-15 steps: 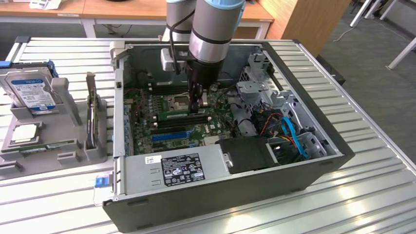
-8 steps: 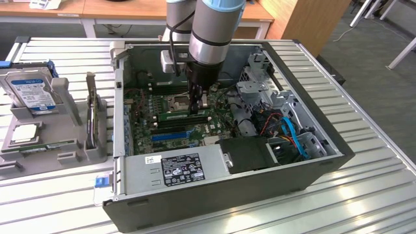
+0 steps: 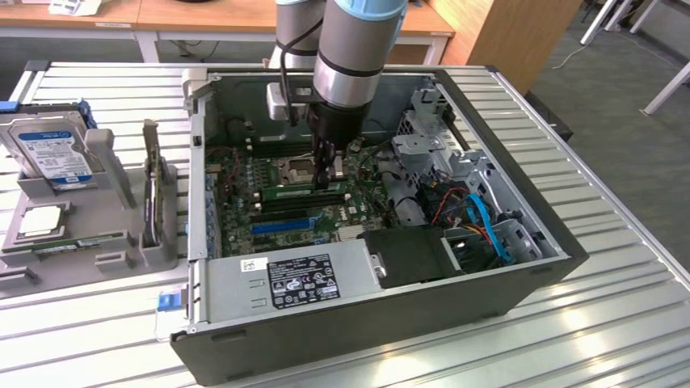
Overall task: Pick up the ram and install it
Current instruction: 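Insert the ram into the slot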
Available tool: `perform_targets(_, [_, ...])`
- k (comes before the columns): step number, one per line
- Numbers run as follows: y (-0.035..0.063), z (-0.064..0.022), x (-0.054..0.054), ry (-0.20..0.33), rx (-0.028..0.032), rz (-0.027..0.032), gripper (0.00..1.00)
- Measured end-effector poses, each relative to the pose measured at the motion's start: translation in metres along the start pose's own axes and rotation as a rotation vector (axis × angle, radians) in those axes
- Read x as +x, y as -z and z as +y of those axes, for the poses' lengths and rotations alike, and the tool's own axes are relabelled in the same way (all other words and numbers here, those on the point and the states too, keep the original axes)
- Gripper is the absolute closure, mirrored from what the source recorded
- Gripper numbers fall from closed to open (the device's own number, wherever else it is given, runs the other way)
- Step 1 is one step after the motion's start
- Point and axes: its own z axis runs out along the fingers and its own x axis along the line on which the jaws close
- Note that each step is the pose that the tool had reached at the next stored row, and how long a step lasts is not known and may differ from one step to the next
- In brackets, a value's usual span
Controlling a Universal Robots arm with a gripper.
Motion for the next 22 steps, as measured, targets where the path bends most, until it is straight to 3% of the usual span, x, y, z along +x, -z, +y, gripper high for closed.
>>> perform_targets(22, [-0.0031, 0.0012, 0.0013, -0.002, 0.0001, -0.0002, 0.89])
